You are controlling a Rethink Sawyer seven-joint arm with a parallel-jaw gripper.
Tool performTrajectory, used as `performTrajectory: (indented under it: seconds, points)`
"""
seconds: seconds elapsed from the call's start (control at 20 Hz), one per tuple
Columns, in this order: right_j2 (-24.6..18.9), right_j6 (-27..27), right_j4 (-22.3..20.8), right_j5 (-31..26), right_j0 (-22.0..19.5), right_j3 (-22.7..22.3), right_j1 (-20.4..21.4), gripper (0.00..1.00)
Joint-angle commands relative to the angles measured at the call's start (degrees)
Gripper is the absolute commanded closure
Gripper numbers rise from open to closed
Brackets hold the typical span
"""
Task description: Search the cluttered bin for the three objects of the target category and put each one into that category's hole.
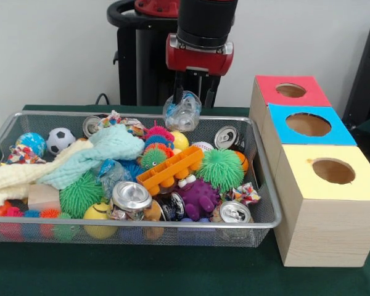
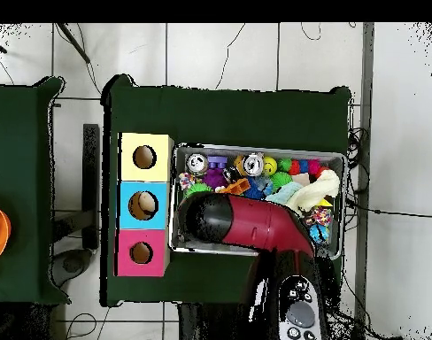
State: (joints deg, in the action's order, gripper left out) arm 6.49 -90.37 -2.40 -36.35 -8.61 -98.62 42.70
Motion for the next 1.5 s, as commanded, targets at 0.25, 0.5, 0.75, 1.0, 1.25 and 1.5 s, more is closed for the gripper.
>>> performTrajectory:
  seconds: [0.25,0.5,0.75,1.0,1.25,1.5]
  points:
    - [-4.37,-7.73,1.36,-11.58,1.61,12.79,-4.61,0.0]
    - [-2.96,-12.7,2.83,-11.55,3.29,16.67,-7.32,0.0]
    - [-0.68,-19.76,6.46,-13.95,6.1,19.1,-9.5,0.0]
    - [0.74,-24.41,10.1,-20.2,8.98,20.8,-10.33,0.0]
    - [1.4,-28.41,12.59,-29.35,11.35,23.27,-9.78,0.0]
    - [0.6,-33.44,14.43,-38.55,12.43,27.73,-9.75,0.0]
